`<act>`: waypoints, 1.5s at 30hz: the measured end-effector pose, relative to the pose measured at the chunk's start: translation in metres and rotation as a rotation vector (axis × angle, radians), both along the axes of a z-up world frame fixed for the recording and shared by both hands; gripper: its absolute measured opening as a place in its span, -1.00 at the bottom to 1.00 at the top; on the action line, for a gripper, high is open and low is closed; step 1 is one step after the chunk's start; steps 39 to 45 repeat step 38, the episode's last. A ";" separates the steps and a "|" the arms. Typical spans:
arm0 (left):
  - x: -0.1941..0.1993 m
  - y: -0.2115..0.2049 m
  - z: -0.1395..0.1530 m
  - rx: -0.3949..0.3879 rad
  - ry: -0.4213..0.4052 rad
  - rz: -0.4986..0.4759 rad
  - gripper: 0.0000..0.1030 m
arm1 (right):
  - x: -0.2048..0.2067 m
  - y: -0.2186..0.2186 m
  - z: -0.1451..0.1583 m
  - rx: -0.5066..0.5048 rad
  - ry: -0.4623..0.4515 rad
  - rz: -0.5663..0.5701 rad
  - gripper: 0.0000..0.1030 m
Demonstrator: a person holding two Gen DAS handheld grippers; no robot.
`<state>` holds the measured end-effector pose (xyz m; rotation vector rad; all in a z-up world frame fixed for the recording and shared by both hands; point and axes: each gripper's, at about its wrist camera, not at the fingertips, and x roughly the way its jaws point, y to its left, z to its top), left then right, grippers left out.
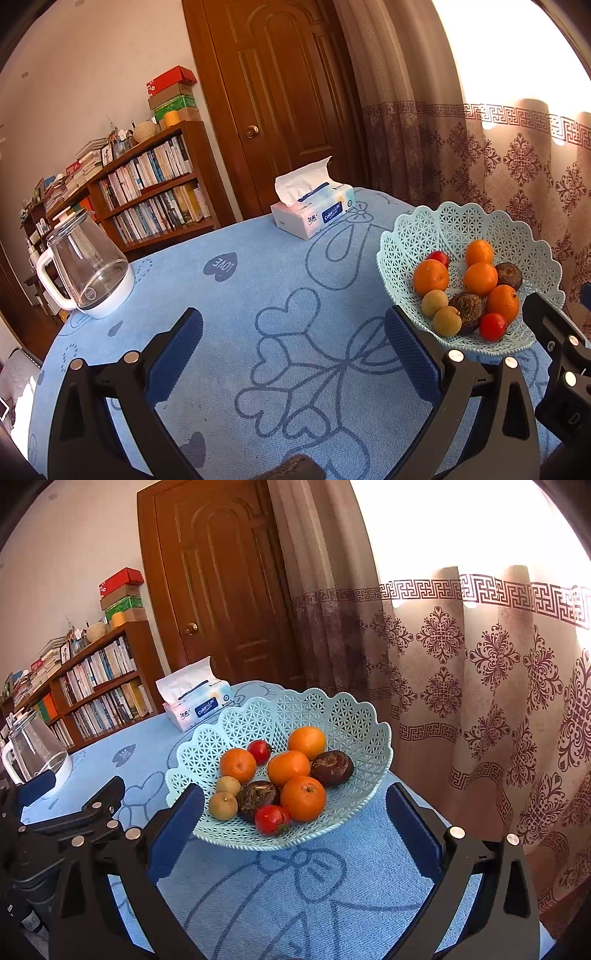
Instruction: Organize fruits
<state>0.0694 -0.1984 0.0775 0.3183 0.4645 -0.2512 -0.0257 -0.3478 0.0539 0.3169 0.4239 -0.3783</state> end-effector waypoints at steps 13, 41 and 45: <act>-0.002 -0.002 -0.002 0.004 0.001 -0.009 0.90 | 0.001 0.000 0.000 0.000 0.000 0.000 0.94; -0.005 0.016 -0.005 -0.005 0.045 0.022 0.90 | -0.001 0.002 -0.001 -0.005 0.001 0.005 0.94; -0.005 0.016 -0.005 -0.005 0.045 0.022 0.90 | -0.001 0.002 -0.001 -0.005 0.001 0.005 0.94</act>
